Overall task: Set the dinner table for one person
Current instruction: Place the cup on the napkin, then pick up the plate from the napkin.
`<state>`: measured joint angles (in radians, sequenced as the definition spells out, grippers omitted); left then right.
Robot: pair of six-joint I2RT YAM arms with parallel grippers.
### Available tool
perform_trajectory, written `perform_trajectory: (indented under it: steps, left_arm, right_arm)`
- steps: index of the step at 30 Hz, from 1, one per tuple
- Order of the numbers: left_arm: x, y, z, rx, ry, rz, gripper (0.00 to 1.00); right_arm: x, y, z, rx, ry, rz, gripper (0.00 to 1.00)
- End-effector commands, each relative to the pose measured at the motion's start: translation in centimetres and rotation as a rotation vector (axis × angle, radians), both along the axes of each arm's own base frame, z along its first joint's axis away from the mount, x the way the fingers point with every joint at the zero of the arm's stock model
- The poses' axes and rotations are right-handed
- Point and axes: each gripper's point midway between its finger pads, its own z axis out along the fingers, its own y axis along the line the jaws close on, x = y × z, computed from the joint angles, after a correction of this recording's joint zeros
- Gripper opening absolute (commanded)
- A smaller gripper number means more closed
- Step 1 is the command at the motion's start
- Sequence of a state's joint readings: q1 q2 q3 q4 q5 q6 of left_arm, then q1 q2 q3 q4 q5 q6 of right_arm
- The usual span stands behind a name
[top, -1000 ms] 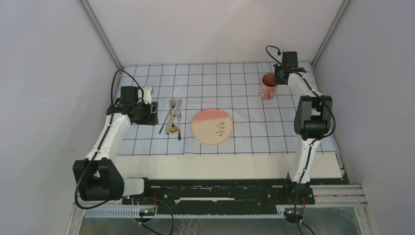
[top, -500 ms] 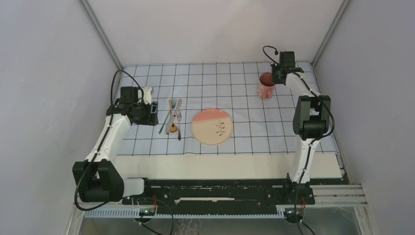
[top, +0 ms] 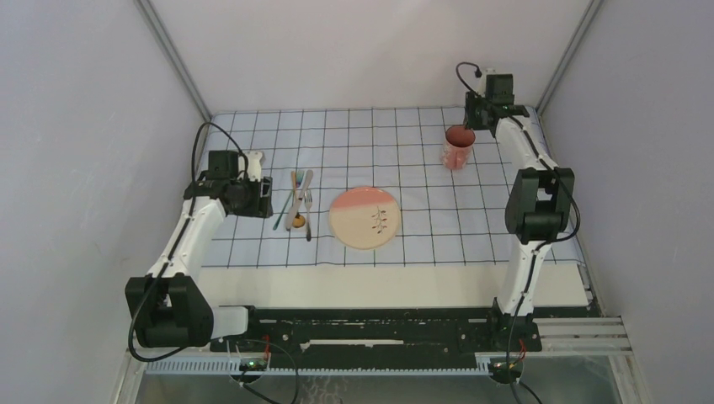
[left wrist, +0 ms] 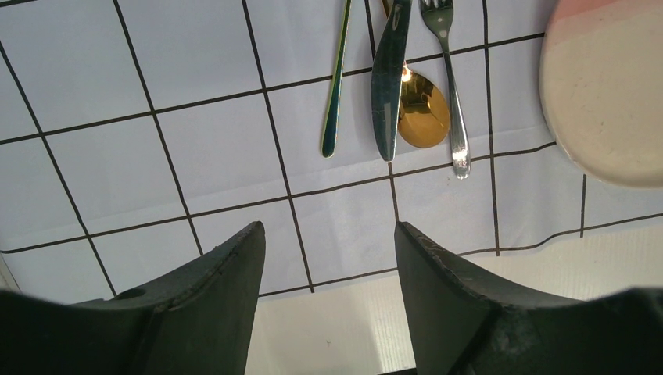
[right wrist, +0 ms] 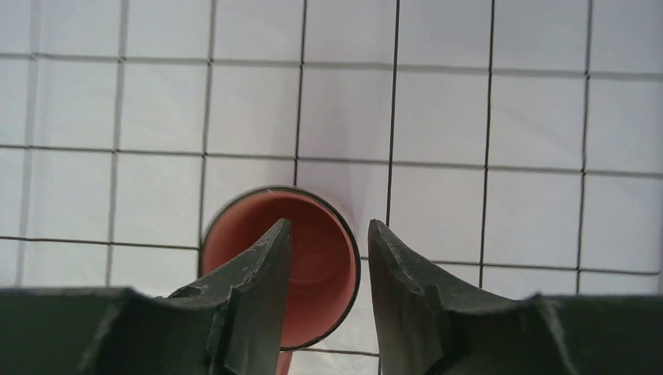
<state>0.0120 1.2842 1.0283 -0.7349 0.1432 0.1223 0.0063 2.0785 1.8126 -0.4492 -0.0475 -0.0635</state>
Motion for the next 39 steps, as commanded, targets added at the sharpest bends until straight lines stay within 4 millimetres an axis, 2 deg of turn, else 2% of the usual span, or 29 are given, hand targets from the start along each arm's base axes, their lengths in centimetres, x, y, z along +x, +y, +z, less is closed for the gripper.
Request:
perform_trajectory:
  steps: [1, 4, 7, 10, 11, 13, 15, 17, 20, 24, 27, 39]
  left_arm:
    - [0.2, -0.5, 0.4, -0.016, -0.034, -0.018, 0.66]
    - [0.6, -0.2, 0.7, -0.004, -0.055, -0.003, 0.66]
    - [0.7, 0.0, 0.6, 0.007, -0.068, 0.003, 0.67]
    - [0.6, 0.1, 0.1, 0.013, -0.053, 0.003, 0.67]
    - [0.6, 0.2, 0.0, 0.017, -0.050, 0.003, 0.67]
    - [0.6, 0.2, -0.3, 0.017, -0.044, 0.005, 0.67]
    - [0.6, 0.1, -0.3, 0.010, -0.040, 0.010, 0.66]
    - [0.7, 0.0, -0.4, 0.006, -0.035, 0.009, 0.67]
    - [0.6, 0.3, -0.2, 0.020, -0.030, 0.009, 0.66]
    - [0.2, 0.6, 0.0, 0.042, -0.035, 0.007, 0.67]
    - [-0.1, 0.7, 0.0, 0.046, -0.034, 0.002, 0.67]
    - [0.0, 0.6, -0.7, 0.046, -0.007, -0.003, 0.67]
  right_arm:
    - [0.6, 0.4, 11.7, 0.037, -0.218, 0.025, 0.50]
    - [0.6, -0.7, 14.4, 0.011, -0.257, -0.011, 0.51]
    - [0.9, -2.7, 18.3, -0.066, -0.352, -0.086, 0.55]
    - [1.5, -3.6, 21.9, -0.173, -0.446, -0.136, 0.56]
    - [1.8, -3.6, 23.1, -0.209, -0.476, -0.159, 0.57]
    - [2.4, -3.0, 24.6, -0.293, -0.532, -0.188, 0.66]
    - [3.5, -1.3, 25.8, -0.411, -0.615, -0.162, 0.77]
    - [4.7, 1.3, 25.4, -0.555, -0.659, -0.115, 0.85]
    - [6.4, 3.0, 24.0, -0.688, -0.641, -0.092, 0.88]
    - [7.6, 3.4, 23.6, -0.626, -0.616, -0.077, 0.91]
    - [8.5, 3.7, 22.0, -0.660, -0.581, -0.068, 0.94]
    - [9.4, 3.4, 20.0, -0.634, -0.555, -0.069, 0.95]
